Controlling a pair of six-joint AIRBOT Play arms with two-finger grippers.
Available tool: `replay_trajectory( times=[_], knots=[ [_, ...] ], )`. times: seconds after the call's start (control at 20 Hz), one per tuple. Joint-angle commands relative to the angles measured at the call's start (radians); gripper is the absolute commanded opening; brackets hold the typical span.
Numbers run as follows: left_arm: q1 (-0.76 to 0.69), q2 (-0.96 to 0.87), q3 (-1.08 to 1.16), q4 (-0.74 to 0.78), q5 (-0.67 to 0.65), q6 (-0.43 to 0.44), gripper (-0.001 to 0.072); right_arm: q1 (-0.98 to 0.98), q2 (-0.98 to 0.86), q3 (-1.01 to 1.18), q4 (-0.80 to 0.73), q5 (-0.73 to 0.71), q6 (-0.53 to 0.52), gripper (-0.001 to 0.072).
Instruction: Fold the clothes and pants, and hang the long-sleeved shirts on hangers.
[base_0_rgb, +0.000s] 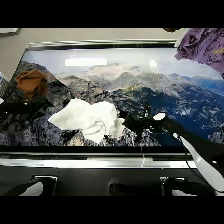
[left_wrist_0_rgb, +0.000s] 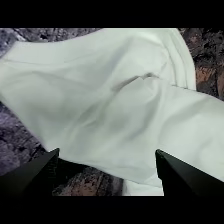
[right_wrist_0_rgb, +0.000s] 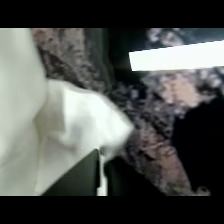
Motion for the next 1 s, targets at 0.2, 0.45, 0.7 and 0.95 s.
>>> replay_trajectory(
  times=[0.2,0.45,0.7,0.95],
  knots=[
    [0.157,-0.008,-0.184,-0.007,0.095,0.108,0.0695,0.008,0.061,0.002,0.014,-0.036,0.003,0.0028],
    [0.158,-0.112,-0.293,-0.16,0.264,0.217,0.0694,0.008,0.102,0.002,0.014,0.007,0.003,0.0029],
    [0.144,-0.217,-0.289,-0.286,0.343,0.304,0.0583,0.008,0.12,0.002,0.014,0.027,0.003,0.0029],
    [0.071,-0.269,-0.249,-0.367,0.38,0.34,0.0021,0.008,0.198,0.002,-0.044,0.027,0.023,0.0028]
  ],
)
